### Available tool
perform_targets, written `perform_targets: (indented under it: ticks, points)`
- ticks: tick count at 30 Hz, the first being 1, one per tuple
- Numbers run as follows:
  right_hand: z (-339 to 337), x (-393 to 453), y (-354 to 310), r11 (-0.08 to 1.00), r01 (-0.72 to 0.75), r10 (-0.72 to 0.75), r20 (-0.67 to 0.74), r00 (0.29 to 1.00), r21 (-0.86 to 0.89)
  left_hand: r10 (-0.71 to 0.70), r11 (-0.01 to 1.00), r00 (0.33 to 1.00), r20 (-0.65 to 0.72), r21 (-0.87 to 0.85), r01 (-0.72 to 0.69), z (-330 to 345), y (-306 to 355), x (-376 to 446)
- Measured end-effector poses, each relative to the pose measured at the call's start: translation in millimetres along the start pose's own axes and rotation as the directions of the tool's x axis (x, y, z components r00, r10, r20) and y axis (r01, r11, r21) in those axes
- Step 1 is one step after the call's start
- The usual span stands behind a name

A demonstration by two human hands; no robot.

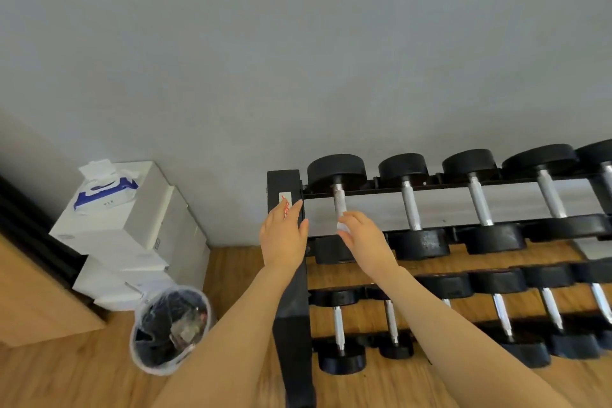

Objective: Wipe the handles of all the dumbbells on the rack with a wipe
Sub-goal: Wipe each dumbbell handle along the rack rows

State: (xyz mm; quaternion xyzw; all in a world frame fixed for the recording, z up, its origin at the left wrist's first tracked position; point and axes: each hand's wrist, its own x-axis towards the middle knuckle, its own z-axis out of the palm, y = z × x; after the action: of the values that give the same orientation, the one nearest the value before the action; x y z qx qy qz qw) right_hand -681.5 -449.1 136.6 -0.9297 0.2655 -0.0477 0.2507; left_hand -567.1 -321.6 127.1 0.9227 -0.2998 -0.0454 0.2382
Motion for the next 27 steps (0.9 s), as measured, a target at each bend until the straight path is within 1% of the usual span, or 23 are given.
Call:
perform_targets:
  ticks: [4,7,9,12,14,16,19,22,27]
  points:
    - [-3,18,20,0.999,0.032,-0.032,0.005,0.999,0.011,-0.04,0.999,0.999,-0.013,0.036,0.041,17,11,7]
    - [-7,39,39,0.994,0.11,-0.11,0.027,0.994,0.02,-0.091,0.995,0.995,-0.039,0.042,0.093,34,23,13]
    - [-8,55,54,0.987,0.157,-0.159,0.055,0.986,0.034,-0.128,0.99,0.989,-0.081,0.046,0.132,46,33,18]
    - [-9,72,75,0.974,0.221,-0.226,0.108,0.968,0.058,-0.216,0.974,0.967,-0.138,0.045,0.224,63,48,22]
    - [-12,83,94,0.956,0.286,-0.294,0.161,0.942,0.07,-0.286,0.954,0.943,-0.173,0.042,0.297,77,63,21]
    - [-12,92,109,0.945,0.312,-0.325,0.205,0.923,0.093,-0.332,0.937,0.923,-0.193,0.048,0.347,90,74,14]
    - [-6,98,122,0.921,0.363,-0.387,0.236,0.891,0.138,-0.398,0.91,0.889,-0.227,0.025,0.414,104,84,3]
    - [0,103,129,0.909,0.38,-0.413,0.243,0.878,0.172,-0.446,0.889,0.862,-0.24,-0.01,0.457,114,88,-4]
    - [12,113,133,0.876,0.443,-0.478,0.233,0.847,0.189,-0.48,0.874,0.838,-0.259,-0.056,0.483,127,92,-2]
